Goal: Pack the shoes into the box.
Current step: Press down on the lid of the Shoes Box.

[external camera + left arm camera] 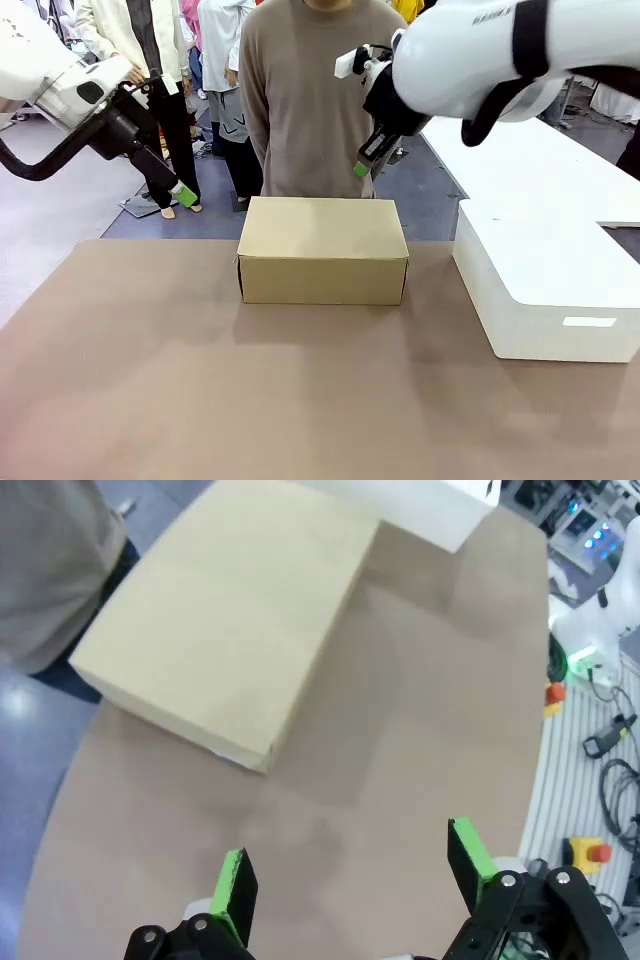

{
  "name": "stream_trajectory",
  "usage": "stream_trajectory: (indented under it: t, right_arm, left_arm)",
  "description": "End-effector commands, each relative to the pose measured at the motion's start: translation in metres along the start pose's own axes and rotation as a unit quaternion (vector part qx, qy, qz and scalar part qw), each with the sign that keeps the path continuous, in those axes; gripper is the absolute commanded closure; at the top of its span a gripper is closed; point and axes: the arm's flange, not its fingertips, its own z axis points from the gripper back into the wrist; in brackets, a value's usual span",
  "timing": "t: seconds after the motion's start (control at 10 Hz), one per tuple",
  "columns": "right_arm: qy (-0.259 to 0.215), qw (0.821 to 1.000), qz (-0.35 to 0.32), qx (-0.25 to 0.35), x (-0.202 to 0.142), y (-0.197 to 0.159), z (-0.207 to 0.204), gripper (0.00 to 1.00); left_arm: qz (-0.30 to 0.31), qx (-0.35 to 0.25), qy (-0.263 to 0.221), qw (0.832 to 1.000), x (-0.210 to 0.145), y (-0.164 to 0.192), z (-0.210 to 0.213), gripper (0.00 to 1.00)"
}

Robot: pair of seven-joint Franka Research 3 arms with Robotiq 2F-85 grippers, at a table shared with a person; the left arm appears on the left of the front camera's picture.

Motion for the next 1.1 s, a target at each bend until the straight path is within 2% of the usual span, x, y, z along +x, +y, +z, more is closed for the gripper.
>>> stream_trajectory:
  t: [0.0, 0.1, 0.2, 0.3, 0.8, 0.9, 1.0]
  right_arm:
    - [0.022, 0.999, -0.027, -0.029, 0.014, -0.005, -0.015, 1.0]
    - [0.03, 0.998, -0.038, -0.039, 0.015, -0.007, -0.022, 1.0]
    - [0.026, 0.998, -0.032, -0.038, 0.011, -0.004, -0.02, 1.0]
    - [0.019, 0.999, -0.018, -0.019, 0.003, -0.006, -0.021, 1.0]
    - [0.019, 0.999, -0.018, -0.019, 0.003, -0.006, -0.021, 1.0]
    - [0.024, 0.999, -0.021, -0.022, 0.004, -0.004, -0.026, 1.0]
    - [0.035, 0.998, -0.043, -0.028, 0.018, -0.002, -0.037, 1.0]
  left_arm:
    - [0.023, -0.003, 0.036, 0.999, -0.002, -0.015, 0.001, 0.0]
    - [0.032, 0.022, 0.044, 0.998, -0.002, -0.021, 0.0, 0.0]
    - [0.015, 0.063, 0.04, 0.997, -0.001, -0.02, -0.003, 0.0]
    - [0.017, 0.005, 0.029, 0.999, -0.001, -0.013, -0.001, 0.0]
    - [0.017, 0.005, 0.029, 0.999, -0.001, -0.013, -0.001, 0.0]
    - [0.018, 0.013, 0.033, 0.999, -0.001, -0.014, -0.004, 0.0]
    - [0.052, 0.054, 0.044, 0.996, 0.001, -0.022, -0.004, 0.0]
